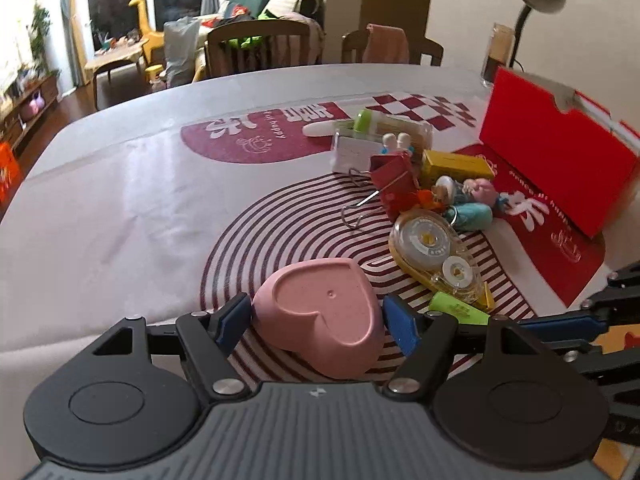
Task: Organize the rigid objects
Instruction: 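Grasp the pink heart dish with the left gripper while the right gripper grasps the green highlighter, then carry the pink heart dish and green highlighter into the box with both grippers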
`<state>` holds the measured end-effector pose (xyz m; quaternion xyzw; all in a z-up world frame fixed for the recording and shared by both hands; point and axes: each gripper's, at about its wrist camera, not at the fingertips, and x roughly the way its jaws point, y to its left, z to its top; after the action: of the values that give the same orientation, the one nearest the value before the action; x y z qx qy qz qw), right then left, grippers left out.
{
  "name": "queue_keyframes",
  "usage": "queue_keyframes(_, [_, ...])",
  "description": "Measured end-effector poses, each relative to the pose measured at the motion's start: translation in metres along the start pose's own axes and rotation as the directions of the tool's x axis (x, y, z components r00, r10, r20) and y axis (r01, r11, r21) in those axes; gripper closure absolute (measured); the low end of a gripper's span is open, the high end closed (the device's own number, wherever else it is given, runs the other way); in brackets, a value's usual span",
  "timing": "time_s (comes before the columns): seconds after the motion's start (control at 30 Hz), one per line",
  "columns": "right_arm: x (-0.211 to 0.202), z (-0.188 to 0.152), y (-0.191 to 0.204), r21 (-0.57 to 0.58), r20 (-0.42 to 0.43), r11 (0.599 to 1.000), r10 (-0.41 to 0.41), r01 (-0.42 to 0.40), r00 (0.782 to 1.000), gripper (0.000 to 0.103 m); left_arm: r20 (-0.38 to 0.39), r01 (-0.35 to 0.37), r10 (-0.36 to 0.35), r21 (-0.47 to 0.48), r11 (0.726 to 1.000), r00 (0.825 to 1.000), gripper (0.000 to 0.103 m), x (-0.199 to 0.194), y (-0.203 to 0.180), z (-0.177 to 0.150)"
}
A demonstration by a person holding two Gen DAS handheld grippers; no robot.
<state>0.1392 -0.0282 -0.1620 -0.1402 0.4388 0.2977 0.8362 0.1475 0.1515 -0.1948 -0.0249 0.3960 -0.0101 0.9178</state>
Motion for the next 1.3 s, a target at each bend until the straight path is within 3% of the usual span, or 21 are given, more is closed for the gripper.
queue_keyframes(0.33, [-0.043,0.008,-0.003,0.031,0.070,0.999,-0.046,0.043,0.996,0.089,0.010,0.049,-0.048,-0.077,0.996,0.999,0.030,-0.028,0.006,0.010])
queue_keyframes(0.67, [-0.089,0.019,-0.029,0.116,0.144,0.990,-0.096,0.080,0.985,0.088,0.056,0.092,-0.089,-0.046,0.995,0.994,0.030,-0.067,-0.020,0.042])
queue_keyframes(1.0, [-0.125,0.033,-0.088,0.196,0.227,0.977,-0.133,0.088,0.965,0.088,0.098,0.132,-0.133,0.008,0.991,0.986,0.030,-0.090,-0.066,0.085])
queue_keyframes(1.3, [-0.138,0.025,-0.162,0.243,0.251,0.964,-0.175,0.113,0.952,0.088,0.089,0.179,-0.183,0.054,0.982,0.979,0.030,-0.079,-0.134,0.125])
